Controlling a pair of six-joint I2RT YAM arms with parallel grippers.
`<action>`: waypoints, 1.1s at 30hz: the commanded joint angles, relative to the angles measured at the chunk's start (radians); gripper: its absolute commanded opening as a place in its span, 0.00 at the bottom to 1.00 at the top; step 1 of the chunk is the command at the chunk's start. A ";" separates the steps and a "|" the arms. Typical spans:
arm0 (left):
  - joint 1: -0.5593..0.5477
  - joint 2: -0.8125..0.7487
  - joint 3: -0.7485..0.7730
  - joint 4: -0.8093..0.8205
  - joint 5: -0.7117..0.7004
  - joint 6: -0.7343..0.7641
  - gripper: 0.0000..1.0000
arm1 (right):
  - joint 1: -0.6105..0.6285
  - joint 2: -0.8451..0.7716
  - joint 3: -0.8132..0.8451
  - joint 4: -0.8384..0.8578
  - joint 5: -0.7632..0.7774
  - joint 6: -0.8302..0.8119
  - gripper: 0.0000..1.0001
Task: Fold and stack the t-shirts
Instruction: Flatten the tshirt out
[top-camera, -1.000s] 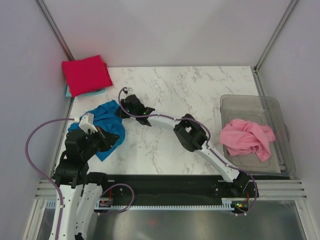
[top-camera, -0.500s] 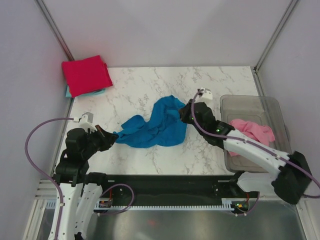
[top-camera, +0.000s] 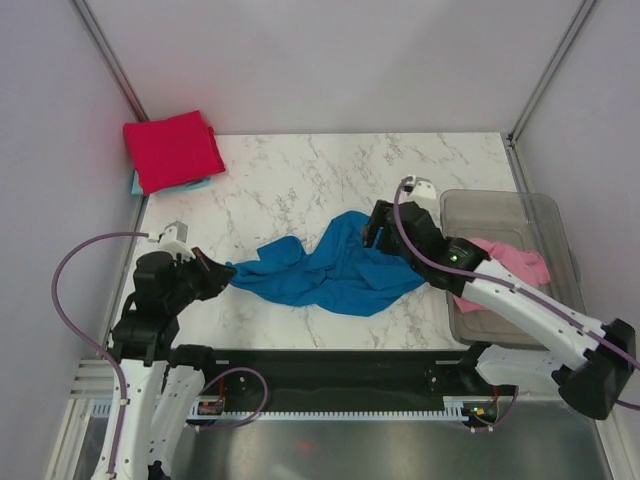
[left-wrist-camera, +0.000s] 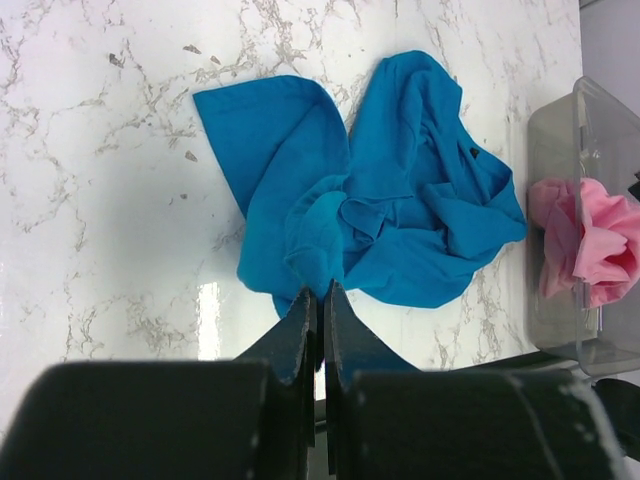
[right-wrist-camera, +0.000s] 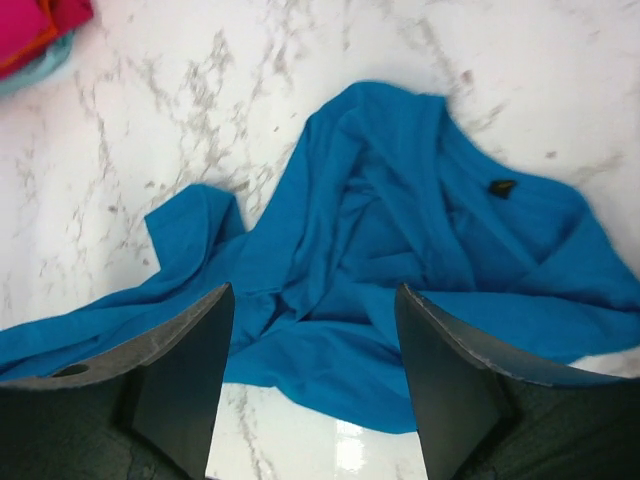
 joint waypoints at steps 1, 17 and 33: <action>0.001 0.033 0.021 0.039 0.017 0.023 0.02 | 0.018 0.155 0.053 0.044 -0.144 -0.028 0.73; 0.001 0.013 -0.006 0.079 0.102 0.021 0.02 | 0.053 0.588 0.118 0.290 -0.327 0.057 0.59; 0.001 -0.018 -0.012 0.087 0.103 0.017 0.02 | 0.060 0.657 0.119 0.311 -0.319 0.074 0.35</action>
